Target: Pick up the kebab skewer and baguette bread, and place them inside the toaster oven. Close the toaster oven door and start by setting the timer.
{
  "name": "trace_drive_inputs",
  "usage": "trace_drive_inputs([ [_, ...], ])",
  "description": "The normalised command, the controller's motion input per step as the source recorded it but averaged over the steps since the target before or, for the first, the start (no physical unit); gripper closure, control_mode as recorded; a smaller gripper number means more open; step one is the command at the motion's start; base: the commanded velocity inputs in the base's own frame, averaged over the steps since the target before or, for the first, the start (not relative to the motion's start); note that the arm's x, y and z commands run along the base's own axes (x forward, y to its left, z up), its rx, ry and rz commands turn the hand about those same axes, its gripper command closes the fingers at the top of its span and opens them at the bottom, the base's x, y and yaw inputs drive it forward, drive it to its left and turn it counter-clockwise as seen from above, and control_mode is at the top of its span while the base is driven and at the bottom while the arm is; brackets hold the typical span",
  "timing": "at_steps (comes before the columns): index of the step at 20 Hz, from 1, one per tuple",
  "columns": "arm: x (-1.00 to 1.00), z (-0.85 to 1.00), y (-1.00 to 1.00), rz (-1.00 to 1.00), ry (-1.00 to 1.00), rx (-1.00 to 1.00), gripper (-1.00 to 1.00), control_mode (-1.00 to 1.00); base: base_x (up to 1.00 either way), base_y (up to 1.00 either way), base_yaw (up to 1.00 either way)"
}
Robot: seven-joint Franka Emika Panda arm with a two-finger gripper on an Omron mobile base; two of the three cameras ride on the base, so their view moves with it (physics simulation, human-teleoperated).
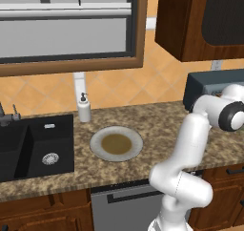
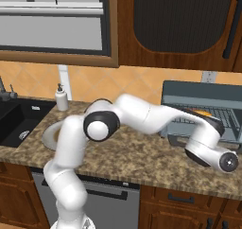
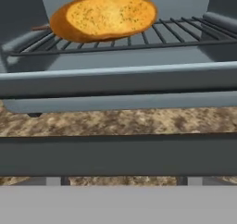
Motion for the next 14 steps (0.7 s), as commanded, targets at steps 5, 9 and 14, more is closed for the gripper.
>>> trace_drive_inputs([
  [5,0.40,0.21,0.27,0.00,-0.02,0.00,-1.00,-1.00,0.00,0.00,0.00],
  [9,0.44,0.24,0.24,0.00,-0.04,0.00,-1.00,-1.00,0.00,0.00,0.00],
  [14,0.45,0.18,0.23,0.00,-0.04,0.00,-1.00,-1.00,0.00,0.00,0.00],
])
